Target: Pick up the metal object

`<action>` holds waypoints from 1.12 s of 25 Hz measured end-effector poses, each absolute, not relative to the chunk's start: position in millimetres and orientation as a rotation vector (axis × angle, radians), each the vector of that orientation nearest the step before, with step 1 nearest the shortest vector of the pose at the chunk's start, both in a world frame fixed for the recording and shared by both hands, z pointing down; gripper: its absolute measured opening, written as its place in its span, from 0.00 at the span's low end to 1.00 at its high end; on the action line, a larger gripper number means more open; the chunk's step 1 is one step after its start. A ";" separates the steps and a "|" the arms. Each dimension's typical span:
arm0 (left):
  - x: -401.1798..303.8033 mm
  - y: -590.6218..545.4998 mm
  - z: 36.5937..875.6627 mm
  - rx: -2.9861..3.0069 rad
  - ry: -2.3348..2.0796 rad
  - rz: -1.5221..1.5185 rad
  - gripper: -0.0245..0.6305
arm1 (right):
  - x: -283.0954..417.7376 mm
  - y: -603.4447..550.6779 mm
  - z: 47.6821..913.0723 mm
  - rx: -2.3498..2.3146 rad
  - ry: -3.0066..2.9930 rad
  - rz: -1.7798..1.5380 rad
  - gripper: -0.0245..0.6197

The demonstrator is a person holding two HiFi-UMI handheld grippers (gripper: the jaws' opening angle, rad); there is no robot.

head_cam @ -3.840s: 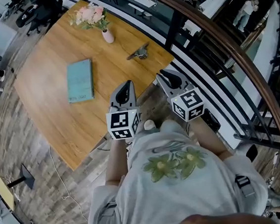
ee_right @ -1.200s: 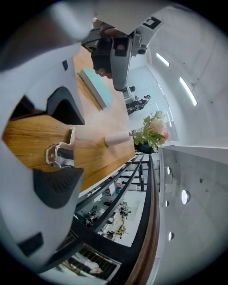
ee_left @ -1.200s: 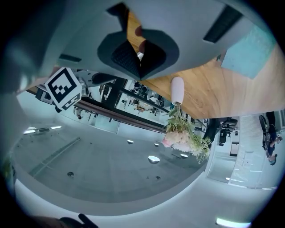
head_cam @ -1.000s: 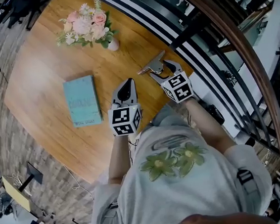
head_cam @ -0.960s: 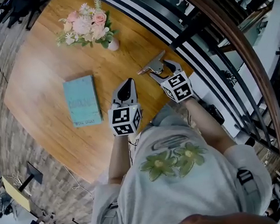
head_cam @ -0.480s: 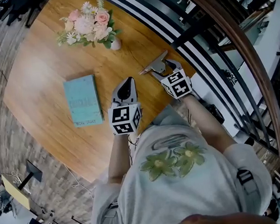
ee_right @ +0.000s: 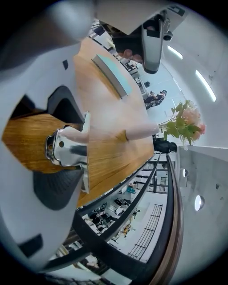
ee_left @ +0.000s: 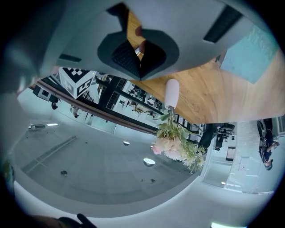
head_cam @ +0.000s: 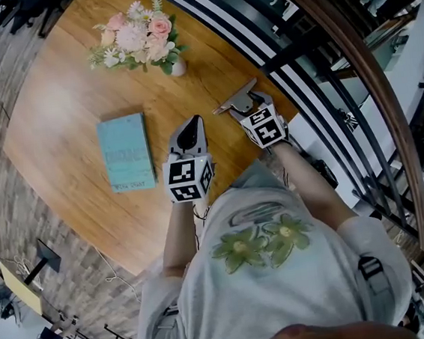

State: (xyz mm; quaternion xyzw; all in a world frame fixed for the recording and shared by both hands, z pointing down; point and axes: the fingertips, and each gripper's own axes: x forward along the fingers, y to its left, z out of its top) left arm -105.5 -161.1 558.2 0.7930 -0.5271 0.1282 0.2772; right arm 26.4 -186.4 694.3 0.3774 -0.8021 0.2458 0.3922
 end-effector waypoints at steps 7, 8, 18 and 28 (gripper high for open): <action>-104.1 -162.3 560.9 2.124 -1.404 0.353 0.06 | 22.1 -189.1 703.1 0.957 -2.031 0.607 0.51; -104.4 -162.4 561.8 2.122 -1.404 0.354 0.06 | 21.3 -189.9 705.6 0.962 -2.036 0.604 0.51; -108.8 -163.1 563.8 2.110 -1.410 0.358 0.06 | 23.4 -189.0 710.2 0.949 -2.000 0.546 0.51; -114.0 -161.1 558.2 2.104 -1.422 0.361 0.06 | 24.7 -188.1 712.9 0.910 -2.010 0.524 0.49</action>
